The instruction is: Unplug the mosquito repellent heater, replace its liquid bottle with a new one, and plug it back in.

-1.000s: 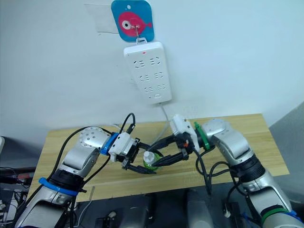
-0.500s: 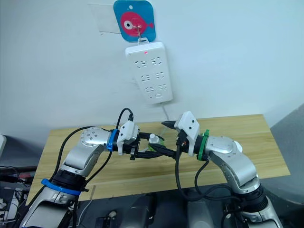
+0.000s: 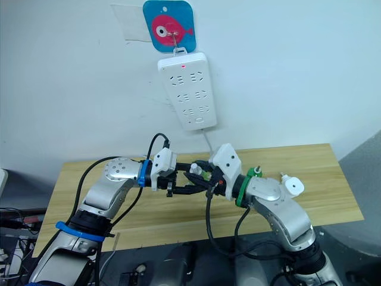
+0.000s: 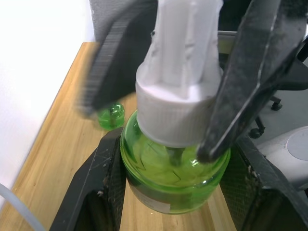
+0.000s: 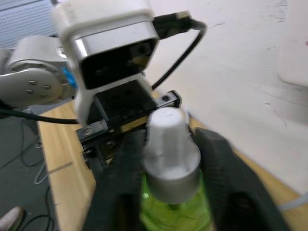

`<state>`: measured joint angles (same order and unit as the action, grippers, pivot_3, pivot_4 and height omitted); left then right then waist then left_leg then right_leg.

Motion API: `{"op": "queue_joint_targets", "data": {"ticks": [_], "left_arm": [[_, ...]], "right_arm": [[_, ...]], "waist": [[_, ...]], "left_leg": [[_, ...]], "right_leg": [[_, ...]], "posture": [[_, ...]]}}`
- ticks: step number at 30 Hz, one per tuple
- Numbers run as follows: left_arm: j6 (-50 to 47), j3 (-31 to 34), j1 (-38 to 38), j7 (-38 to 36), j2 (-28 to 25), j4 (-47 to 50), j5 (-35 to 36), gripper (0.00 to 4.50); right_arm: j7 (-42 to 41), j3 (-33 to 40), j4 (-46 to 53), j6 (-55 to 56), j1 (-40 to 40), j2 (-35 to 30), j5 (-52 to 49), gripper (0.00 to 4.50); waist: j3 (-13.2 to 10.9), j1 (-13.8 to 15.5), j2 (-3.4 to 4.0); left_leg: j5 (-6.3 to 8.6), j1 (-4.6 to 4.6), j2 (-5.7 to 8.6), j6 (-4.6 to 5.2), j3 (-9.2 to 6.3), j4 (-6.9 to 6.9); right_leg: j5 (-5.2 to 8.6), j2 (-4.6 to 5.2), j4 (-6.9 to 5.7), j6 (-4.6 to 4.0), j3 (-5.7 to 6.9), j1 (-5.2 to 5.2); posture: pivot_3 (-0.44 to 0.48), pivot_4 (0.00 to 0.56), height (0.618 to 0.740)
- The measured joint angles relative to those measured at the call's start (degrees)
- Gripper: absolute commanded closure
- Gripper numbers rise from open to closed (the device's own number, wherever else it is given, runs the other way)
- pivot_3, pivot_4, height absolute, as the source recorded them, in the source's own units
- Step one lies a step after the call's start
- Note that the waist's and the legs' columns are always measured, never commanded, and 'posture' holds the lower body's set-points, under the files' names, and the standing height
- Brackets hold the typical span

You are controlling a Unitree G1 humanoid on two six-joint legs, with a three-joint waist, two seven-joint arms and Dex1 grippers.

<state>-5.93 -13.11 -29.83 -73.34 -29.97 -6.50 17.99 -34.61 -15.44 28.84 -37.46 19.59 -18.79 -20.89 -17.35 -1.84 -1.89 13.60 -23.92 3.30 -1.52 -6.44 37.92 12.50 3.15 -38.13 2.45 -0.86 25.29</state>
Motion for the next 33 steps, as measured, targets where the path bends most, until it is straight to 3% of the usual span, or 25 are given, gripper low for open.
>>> {"op": "queue_joint_targets", "data": {"ticks": [5,10,15,17,21,24,28,33], "left_arm": [[0.01,0.07,1.17,-1.84,-0.36,1.97,1.32,2.24],[0.30,-1.79,4.68,-9.08,-2.70,7.74,4.03,2.24],[1.25,-2.65,5.39,-12.72,-4.64,9.37,4.42,2.24],[1.11,-2.64,5.41,-12.46,-4.76,9.37,4.20,2.24],[1.16,-2.99,4.95,-11.72,-4.23,9.10,2.75,2.24],[1.13,-2.68,4.37,-9.88,-3.94,8.01,1.99,2.24],[0.83,-1.26,4.60,-6.34,-3.49,6.88,1.63,2.24],[0.02,-0.01,4.80,-1.25,-1.66,6.13,0.82,2.24]], "right_arm": [[-8.26,1.45,-2.90,-0.96,3.81,-2.94,-5.44,3.42],[-30.32,-2.18,-10.89,2.43,10.76,-8.34,-9.46,3.42],[-45.76,-7.82,-23.99,8.87,19.57,-5.78,-7.72,3.42],[-48.79,-8.49,-27.98,10.66,21.35,-4.67,-6.83,2.69],[-50.62,-8.34,-30.51,12.24,22.29,-4.38,-6.81,1.40],[-51.16,-6.40,-29.11,12.40,19.95,-8.98,-6.82,0.19],[-44.81,-0.05,-21.39,9.10,11.84,-14.38,-7.38,0.04],[-27.38,3.10,-10.97,6.10,5.87,-9.41,-4.99,0.04]], "waist": [[0.00,-0.01,0.00],[0.02,-0.10,0.01],[0.12,-0.05,0.02],[0.11,0.08,0.02],[0.11,0.38,0.02],[0.12,0.60,0.01],[0.12,0.45,0.01],[0.20,-0.41,0.05]], "left_leg": [[0.01,0.00,0.00,0.01,0.02,0.00],[0.02,0.03,-0.04,0.03,0.06,0.02],[0.01,0.05,-0.07,0.03,0.06,0.01],[0.00,0.03,-0.02,0.00,-0.01,0.01],[-0.10,-0.01,0.10,-0.16,-0.02,0.05],[-0.08,0.00,0.10,-0.13,-0.02,0.07],[-0.01,-0.02,0.01,-0.03,-0.06,0.03],[-0.01,0.03,-0.16,-0.02,0.04,0.00]], "right_leg": [[0.00,0.00,0.01,0.00,0.00,0.00],[0.00,-0.02,0.02,0.00,0.02,-0.04],[0.00,-0.06,-0.01,-0.01,0.08,-0.04],[0.00,-0.04,0.02,-0.01,0.07,-0.03],[-0.04,-0.01,0.05,0.04,0.05,-0.04],[-0.05,0.01,0.05,0.07,0.04,-0.06],[-0.05,0.08,0.04,0.06,0.03,-0.02],[-0.08,-0.02,-0.04,0.01,-0.05,0.04]], "posture": [[-0.024,0.238,0.740],[-0.004,0.229,0.740],[0.018,0.233,0.740],[0.020,0.236,0.740],[0.020,0.236,0.740],[0.000,0.237,0.740],[-0.015,0.242,0.740],[-0.015,0.242,0.740]]}}
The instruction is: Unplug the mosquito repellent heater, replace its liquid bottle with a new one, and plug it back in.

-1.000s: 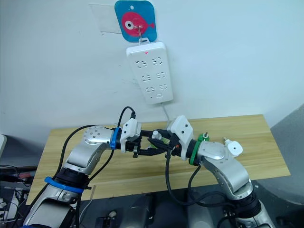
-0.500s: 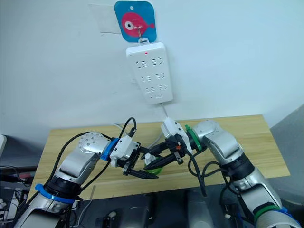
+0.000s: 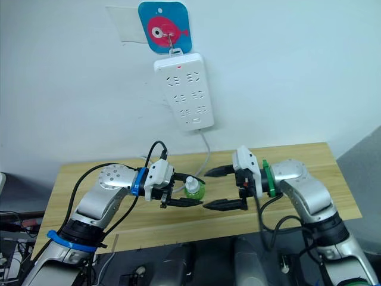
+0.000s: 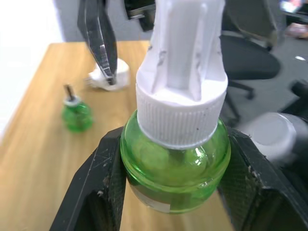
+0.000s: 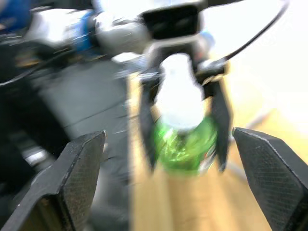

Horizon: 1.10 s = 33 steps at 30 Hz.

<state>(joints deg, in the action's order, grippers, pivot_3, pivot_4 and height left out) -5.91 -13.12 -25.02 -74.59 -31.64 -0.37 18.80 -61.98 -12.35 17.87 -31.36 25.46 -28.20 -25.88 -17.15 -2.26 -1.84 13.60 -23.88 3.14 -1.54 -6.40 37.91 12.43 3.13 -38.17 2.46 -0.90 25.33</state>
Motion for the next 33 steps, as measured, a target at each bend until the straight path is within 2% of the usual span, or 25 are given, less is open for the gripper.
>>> {"op": "queue_joint_targets", "data": {"ticks": [4,9,12,15,24,28,33], "left_arm": [[-0.30,0.08,0.36,2.06,0.16,-0.02,-0.08,2.24],[-0.47,0.39,0.56,3.19,0.17,-0.51,-0.37,2.24],[-0.93,0.83,0.46,3.45,0.33,-0.60,-0.53,2.24],[-1.06,0.52,-0.11,3.75,0.58,-1.51,-1.00,2.24],[-0.84,0.82,-0.33,2.87,0.51,-2.35,-1.09,2.24],[-0.60,0.82,-0.38,2.65,0.56,-2.37,-1.09,2.24],[0.17,0.81,-0.86,2.69,1.69,-2.58,-1.12,2.24]], "right_arm": [[11.94,-2.21,3.83,-0.71,-1.73,6.92,3.93,0.04],[19.91,-4.51,1.48,-0.14,-0.19,11.92,9.07,0.04],[20.37,-4.65,0.77,0.65,0.36,11.70,9.67,0.04],[18.33,-3.73,0.44,1.33,0.07,7.76,9.18,0.04],[12.53,5.28,3.70,-3.22,-2.52,-2.47,0.75,0.04],[10.63,5.39,6.42,-6.11,-2.57,-2.31,-4.43,0.04],[12.57,0.69,6.39,-6.42,-1.89,3.35,-4.10,0.04]], "waist": [[0.06,0.27,0.00],[0.08,0.53,0.00],[0.10,0.58,0.01],[0.10,0.53,0.01],[0.10,0.42,0.01],[0.10,0.32,0.00],[0.12,0.35,0.00]], "left_leg": [[-0.10,-0.02,0.11,-0.16,0.01,0.02],[-0.10,-0.02,0.20,-0.17,0.01,0.04],[-0.09,-0.02,0.20,-0.16,-0.01,0.03],[0.00,-0.02,0.20,0.01,0.02,0.03],[0.03,-0.01,0.11,0.06,0.02,0.02],[0.03,-0.01,0.08,0.06,0.02,0.02],[0.02,-0.02,0.10,0.05,0.01,0.03]], "right_leg": [[0.00,0.03,0.06,0.00,-0.03,-0.02],[-0.01,0.05,0.05,0.01,-0.02,-0.04],[-0.01,0.04,0.08,0.01,0.01,-0.06],[-0.01,0.02,0.08,0.01,0.01,-0.06],[-0.01,0.02,0.07,0.01,0.02,-0.06],[-0.01,0.01,0.07,0.01,0.01,-0.06],[-0.01,0.02,0.07,0.01,0.02,-0.06]], "posture": [[-0.015,0.242,0.740],[-0.029,0.244,0.740],[-0.027,0.243,0.740],[-0.033,0.243,0.740],[-0.040,0.242,0.740],[-0.039,0.241,0.740],[-0.038,0.240,0.740]]}}
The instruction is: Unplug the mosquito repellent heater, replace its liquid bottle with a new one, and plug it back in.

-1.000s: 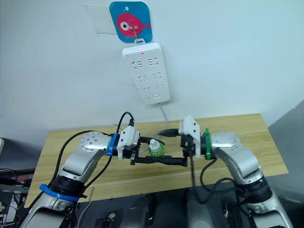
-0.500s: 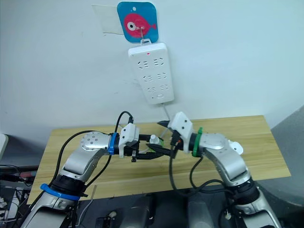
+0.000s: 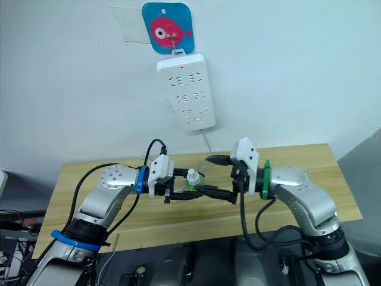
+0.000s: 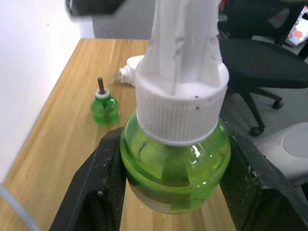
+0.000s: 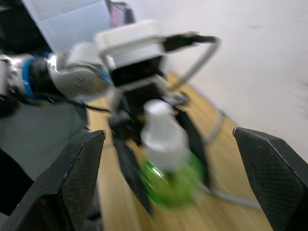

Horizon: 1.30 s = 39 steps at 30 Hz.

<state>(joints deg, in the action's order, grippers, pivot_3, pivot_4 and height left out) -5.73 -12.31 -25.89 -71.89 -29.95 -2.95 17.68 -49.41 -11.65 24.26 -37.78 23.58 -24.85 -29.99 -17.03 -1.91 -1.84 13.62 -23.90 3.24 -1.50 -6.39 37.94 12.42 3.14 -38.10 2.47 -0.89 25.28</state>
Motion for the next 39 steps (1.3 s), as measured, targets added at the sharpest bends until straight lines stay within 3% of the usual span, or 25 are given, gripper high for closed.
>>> {"op": "queue_joint_targets", "data": {"ticks": [3,8,19,23,29,32,39], "left_arm": [[0.00,-0.01,-0.31,0.00,0.09,0.02,-0.05,2.24],[0.00,-0.02,-0.23,-0.07,0.08,0.03,-0.06,2.24],[0.08,-0.02,-0.26,-0.20,0.16,0.01,-0.12,2.24],[0.17,-0.01,-0.22,-0.51,0.11,0.01,-0.11,2.24],[0.19,-0.31,-0.27,-1.10,0.50,0.03,-0.12,2.24],[0.20,-0.43,-0.22,-1.31,0.48,0.10,-0.13,2.24],[0.06,-0.50,0.47,-1.60,-0.11,0.71,-0.12,2.24]], "right_arm": [[2.49,-3.62,-3.39,2.58,0.60,3.39,3.82,0.04],[4.52,-3.71,-6.58,5.79,2.21,4.64,6.81,0.04],[0.75,2.84,-5.98,6.35,-2.37,-3.36,3.08,0.04],[-2.66,3.78,-1.21,3.38,-5.06,-7.15,-0.92,0.04],[1.04,2.63,1.78,-1.43,-2.03,-0.94,-5.39,0.04],[2.91,1.91,1.78,-2.52,-0.49,0.49,-5.36,0.58],[3.17,-0.79,0.17,-0.76,-0.14,0.31,-2.29,3.18]], "waist": [[0.01,0.00,0.00],[0.01,0.10,0.00],[0.02,0.06,0.00],[0.02,0.03,0.00],[0.19,-0.51,0.05],[0.22,-0.34,0.06],[0.48,0.06,0.06]], "left_leg": [[-0.01,0.00,0.04,-0.02,0.01,0.01],[-0.03,0.00,0.06,-0.05,-0.02,0.01],[0.00,0.00,0.08,0.00,0.02,0.01],[0.00,0.00,0.01,0.01,0.02,0.01],[0.00,0.01,-0.03,0.00,0.02,0.00],[-0.01,0.00,0.05,-0.01,0.01,0.00],[0.00,0.01,0.06,-0.01,0.01,0.01]], "right_leg": [[0.00,0.00,0.00,0.00,-0.02,0.00],[0.00,0.00,0.01,0.00,0.01,0.00],[0.00,0.00,0.01,0.00,-0.02,-0.02],[0.00,0.00,0.01,0.01,-0.01,-0.02],[0.00,-0.02,-0.01,0.00,-0.02,0.00],[0.00,-0.01,0.03,0.00,-0.02,-0.01],[0.00,0.00,0.01,0.00,-0.01,-0.02]], "posture": [[-0.038,0.239,0.740],[-0.043,0.239,0.740],[-0.060,0.233,0.740],[-0.058,0.231,0.740],[-0.058,0.231,0.740],[-0.048,0.225,0.740],[-0.044,0.221,0.740]]}}
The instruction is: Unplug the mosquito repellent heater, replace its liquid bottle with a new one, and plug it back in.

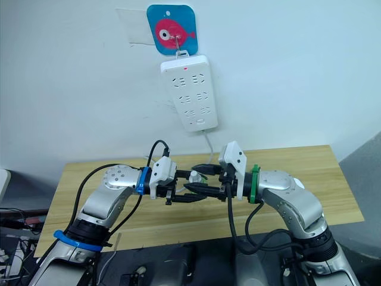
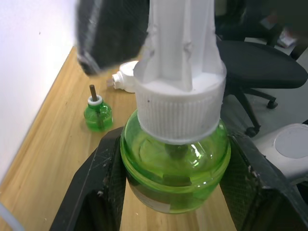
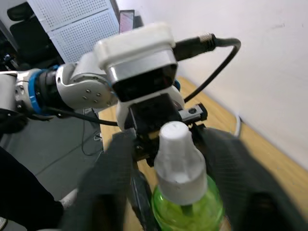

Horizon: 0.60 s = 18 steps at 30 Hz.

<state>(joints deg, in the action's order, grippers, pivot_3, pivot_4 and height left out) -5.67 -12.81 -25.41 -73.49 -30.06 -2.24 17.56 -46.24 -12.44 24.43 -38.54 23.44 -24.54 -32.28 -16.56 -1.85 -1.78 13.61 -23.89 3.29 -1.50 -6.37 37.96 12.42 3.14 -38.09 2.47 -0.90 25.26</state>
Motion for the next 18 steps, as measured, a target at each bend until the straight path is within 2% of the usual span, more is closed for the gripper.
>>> {"op": "queue_joint_targets", "data": {"ticks": [2,3,8,10,14,18], "left_arm": [[-0.26,-0.32,0.09,-0.31,-0.07,0.06,-0.02,2.24],[-0.34,-0.32,0.12,-0.32,-0.07,0.05,-0.01,2.24],[-0.14,-0.33,0.11,-0.45,0.00,0.23,0.10,2.24],[-0.02,-0.34,0.21,-0.35,-0.04,0.22,0.00,2.24],[-0.11,-0.26,0.65,0.47,-0.08,0.07,-0.10,2.24],[-1.42,0.77,4.21,1.75,-1.55,2.18,0.12,2.24]], "right_arm": [[-0.23,0.25,-0.09,0.82,0.30,-0.01,0.12,3.95],[-0.50,0.49,-0.08,1.08,0.34,-0.09,0.10,4.14],[-1.11,1.34,0.20,0.37,0.28,-0.47,-1.25,4.14],[-0.38,3.94,1.41,-1.29,0.76,-0.23,-4.88,4.15],[6.16,11.31,2.41,-3.85,5.68,2.15,-9.88,4.15],[11.62,12.30,1.09,-1.59,3.13,2.34,-5.71,4.15]], "waist": [[0.09,-0.03,0.01],[0.11,-0.03,0.00],[0.13,-0.03,0.01],[0.12,-0.02,0.01],[0.15,-0.01,0.01],[0.15,-0.05,0.01]], "left_leg": [[0.00,0.00,-0.01,0.00,0.01,-0.01],[0.00,0.00,-0.01,0.00,0.00,-0.01],[0.00,0.00,-0.01,0.00,0.00,0.00],[0.00,0.00,-0.02,0.00,0.00,0.00],[0.01,0.01,-0.04,0.01,-0.04,-0.02],[0.01,-0.01,-0.05,0.02,0.00,-0.08]], "right_leg": [[0.00,0.00,0.00,0.00,0.00,0.00],[0.00,0.00,0.00,0.00,0.01,0.00],[0.00,0.00,0.00,0.00,0.00,0.00],[0.00,0.01,0.00,0.00,-0.01,0.00],[0.00,0.01,0.00,-0.01,0.01,0.00],[0.00,0.01,0.05,-0.01,-0.03,0.03]], "posture": [[-0.044,0.221,0.740],[-0.044,0.221,0.740],[-0.045,0.224,0.740],[-0.042,0.230,0.740],[-0.040,0.241,0.740],[-0.039,0.248,0.740]]}}
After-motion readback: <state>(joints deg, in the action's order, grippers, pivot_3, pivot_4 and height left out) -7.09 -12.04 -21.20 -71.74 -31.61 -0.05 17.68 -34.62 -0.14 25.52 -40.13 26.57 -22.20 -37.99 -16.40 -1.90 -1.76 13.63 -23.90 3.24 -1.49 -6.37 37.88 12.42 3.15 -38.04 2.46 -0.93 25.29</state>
